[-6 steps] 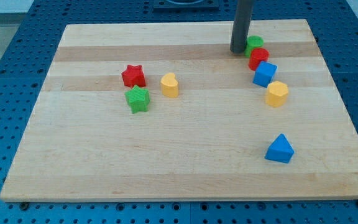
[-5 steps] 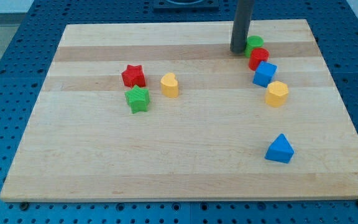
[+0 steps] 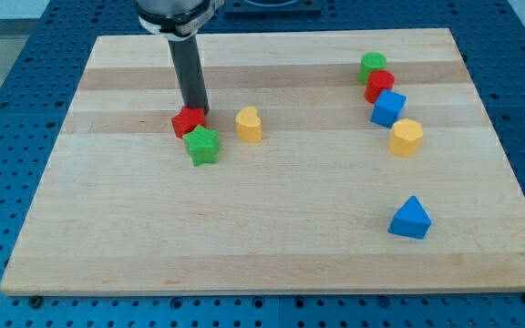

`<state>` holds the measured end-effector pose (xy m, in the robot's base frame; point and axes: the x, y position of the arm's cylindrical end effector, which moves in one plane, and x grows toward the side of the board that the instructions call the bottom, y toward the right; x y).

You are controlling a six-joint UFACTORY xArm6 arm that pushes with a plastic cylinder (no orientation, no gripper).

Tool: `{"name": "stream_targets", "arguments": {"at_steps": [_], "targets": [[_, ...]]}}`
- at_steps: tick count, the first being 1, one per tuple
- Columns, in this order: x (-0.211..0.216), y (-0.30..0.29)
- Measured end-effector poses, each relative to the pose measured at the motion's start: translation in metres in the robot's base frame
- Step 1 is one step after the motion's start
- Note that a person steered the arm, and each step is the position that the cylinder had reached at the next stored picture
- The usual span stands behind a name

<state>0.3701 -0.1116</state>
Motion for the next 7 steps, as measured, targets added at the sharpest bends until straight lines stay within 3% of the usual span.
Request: {"name": "stream_targets", "arguments": {"at_steps": [1,4,7], "targets": [[0.004,0.001],[0.011,0.099],[0.065,0.112]]}}
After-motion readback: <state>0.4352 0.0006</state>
